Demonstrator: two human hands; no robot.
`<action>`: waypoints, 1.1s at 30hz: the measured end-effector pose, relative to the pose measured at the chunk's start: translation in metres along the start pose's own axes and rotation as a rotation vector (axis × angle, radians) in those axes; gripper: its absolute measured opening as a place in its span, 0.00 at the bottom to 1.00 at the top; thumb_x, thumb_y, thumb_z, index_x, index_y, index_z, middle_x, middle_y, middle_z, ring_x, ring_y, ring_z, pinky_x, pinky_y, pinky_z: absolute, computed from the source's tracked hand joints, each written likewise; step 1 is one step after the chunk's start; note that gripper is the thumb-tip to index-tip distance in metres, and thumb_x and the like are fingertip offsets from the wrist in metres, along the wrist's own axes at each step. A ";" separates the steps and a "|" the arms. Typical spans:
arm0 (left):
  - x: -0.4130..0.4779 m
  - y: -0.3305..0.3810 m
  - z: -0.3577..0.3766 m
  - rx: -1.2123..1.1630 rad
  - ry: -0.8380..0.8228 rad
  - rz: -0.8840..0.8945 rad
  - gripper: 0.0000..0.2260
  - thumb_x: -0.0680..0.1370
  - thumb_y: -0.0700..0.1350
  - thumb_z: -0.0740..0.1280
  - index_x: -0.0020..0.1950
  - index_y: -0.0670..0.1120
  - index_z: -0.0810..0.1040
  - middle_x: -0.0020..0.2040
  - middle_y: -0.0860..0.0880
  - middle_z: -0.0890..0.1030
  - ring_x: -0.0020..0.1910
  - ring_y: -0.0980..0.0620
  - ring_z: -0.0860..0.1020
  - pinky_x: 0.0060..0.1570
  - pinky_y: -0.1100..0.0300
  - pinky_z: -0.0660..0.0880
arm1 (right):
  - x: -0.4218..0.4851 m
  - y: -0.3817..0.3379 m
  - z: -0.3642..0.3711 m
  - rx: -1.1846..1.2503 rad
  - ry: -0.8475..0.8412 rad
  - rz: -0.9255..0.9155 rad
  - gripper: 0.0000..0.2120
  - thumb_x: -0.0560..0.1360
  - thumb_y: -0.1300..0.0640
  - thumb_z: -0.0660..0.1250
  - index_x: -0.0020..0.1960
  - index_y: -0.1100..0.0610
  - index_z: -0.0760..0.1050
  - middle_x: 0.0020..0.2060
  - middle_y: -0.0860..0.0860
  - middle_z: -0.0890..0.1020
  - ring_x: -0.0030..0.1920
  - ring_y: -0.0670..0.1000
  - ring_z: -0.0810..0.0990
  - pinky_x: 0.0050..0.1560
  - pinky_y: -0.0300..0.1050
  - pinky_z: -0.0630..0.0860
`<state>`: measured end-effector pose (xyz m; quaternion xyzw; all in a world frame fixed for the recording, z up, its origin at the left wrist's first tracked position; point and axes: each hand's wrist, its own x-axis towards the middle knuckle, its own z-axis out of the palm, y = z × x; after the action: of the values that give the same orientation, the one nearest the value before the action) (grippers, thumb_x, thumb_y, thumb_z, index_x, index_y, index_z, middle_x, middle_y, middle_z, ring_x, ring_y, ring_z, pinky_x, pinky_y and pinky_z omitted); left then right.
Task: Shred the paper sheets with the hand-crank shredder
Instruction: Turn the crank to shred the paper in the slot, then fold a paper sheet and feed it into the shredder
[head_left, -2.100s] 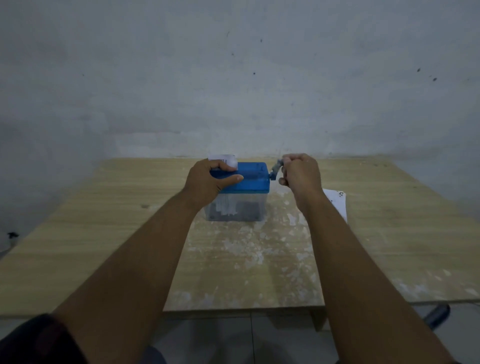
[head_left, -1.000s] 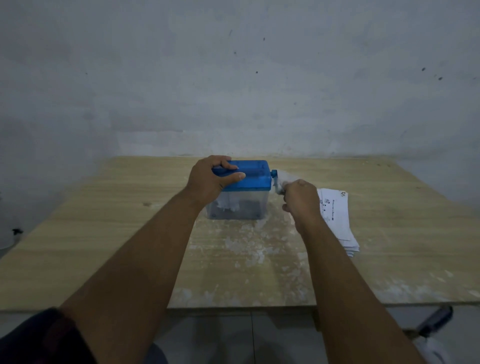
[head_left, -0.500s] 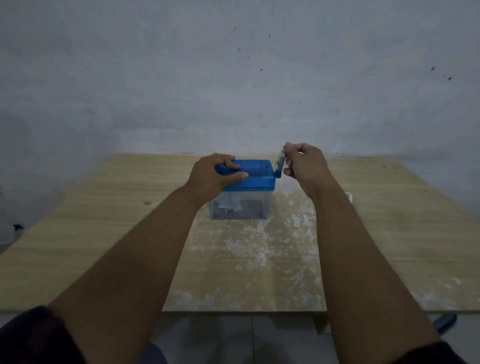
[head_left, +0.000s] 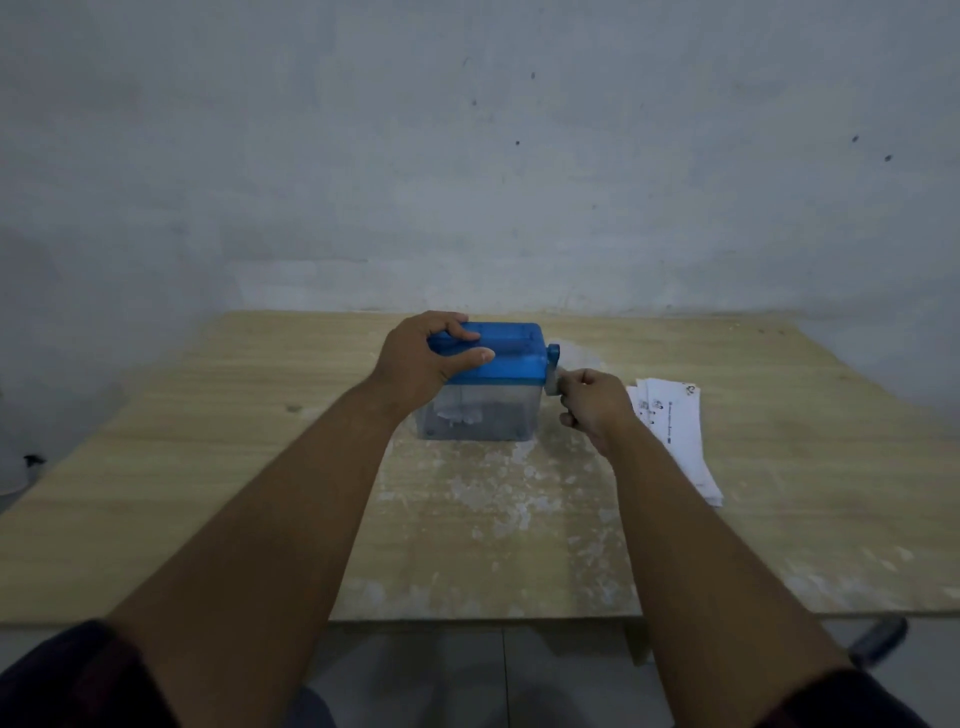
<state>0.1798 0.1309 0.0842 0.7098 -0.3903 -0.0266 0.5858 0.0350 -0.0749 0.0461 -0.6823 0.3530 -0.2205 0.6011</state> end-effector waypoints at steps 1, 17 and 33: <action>0.000 0.001 -0.001 0.021 -0.006 -0.003 0.13 0.67 0.55 0.83 0.44 0.52 0.86 0.65 0.52 0.82 0.65 0.56 0.80 0.63 0.63 0.77 | -0.004 0.003 0.000 -0.019 0.021 -0.018 0.10 0.83 0.55 0.68 0.47 0.59 0.81 0.37 0.55 0.78 0.36 0.52 0.73 0.38 0.51 0.81; -0.077 0.026 0.094 0.494 -0.143 0.552 0.04 0.80 0.48 0.75 0.51 0.49 0.85 0.46 0.52 0.80 0.48 0.55 0.74 0.49 0.58 0.72 | -0.040 0.051 -0.097 -0.628 0.285 -0.338 0.09 0.73 0.57 0.73 0.50 0.45 0.87 0.45 0.46 0.86 0.45 0.50 0.83 0.48 0.43 0.76; -0.081 -0.012 0.174 0.312 -0.278 0.108 0.16 0.80 0.48 0.74 0.68 0.55 0.81 0.50 0.58 0.80 0.46 0.60 0.79 0.49 0.67 0.74 | -0.056 0.080 -0.114 -0.671 0.134 -0.374 0.29 0.71 0.47 0.80 0.70 0.53 0.81 0.69 0.50 0.81 0.70 0.52 0.76 0.71 0.44 0.68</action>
<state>0.0442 0.0374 -0.0142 0.7595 -0.5041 -0.0318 0.4099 -0.1015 -0.1114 -0.0049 -0.8776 0.3134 -0.2425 0.2698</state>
